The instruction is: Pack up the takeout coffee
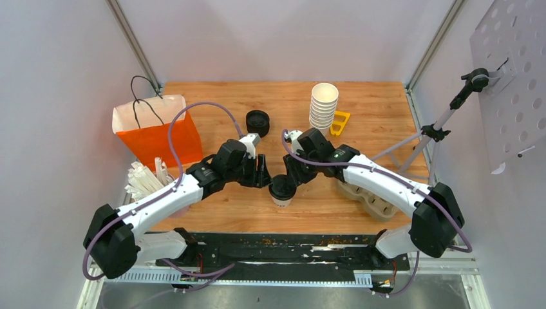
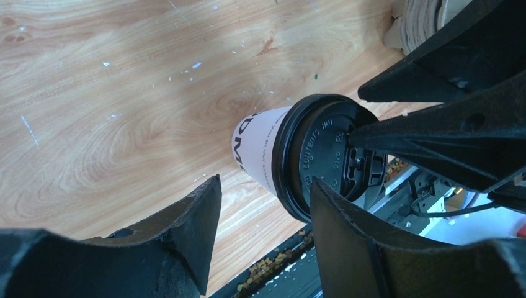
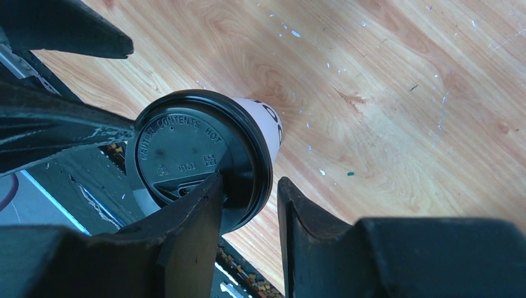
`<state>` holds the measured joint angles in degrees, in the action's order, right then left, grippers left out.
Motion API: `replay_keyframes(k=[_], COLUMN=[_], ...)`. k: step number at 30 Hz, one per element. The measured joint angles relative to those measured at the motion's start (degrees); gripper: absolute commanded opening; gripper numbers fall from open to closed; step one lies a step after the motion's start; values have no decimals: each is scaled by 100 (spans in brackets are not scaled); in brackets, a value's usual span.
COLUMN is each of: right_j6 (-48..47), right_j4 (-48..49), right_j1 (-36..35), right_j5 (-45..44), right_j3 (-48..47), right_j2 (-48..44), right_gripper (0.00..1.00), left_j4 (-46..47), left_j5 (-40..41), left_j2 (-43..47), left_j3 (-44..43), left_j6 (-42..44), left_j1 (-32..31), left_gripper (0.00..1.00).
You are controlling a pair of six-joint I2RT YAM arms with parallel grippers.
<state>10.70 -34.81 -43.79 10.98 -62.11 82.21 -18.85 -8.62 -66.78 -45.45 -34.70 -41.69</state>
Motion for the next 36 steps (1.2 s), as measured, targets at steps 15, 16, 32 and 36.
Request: replay_keyframes(k=[15, 16, 32, 36], right_j6=[-251, -249, -223, -195], right_j4=[466, 492, 855, 999], right_j1=[0, 0, 0, 17], right_j5=[59, 59, 74, 120], right_j3=[352, 376, 627, 708], right_j2=[-219, -229, -358, -380], right_gripper=[34, 34, 34, 34], left_j4=[599, 627, 1054, 1204], left_j5=[-358, -385, -501, -509], left_j2=[-227, -232, -11, 85], left_j3=[264, 273, 678, 833], left_j6=[-229, -243, -428, -479], left_j1=[94, 94, 96, 96], left_gripper=[52, 52, 48, 48])
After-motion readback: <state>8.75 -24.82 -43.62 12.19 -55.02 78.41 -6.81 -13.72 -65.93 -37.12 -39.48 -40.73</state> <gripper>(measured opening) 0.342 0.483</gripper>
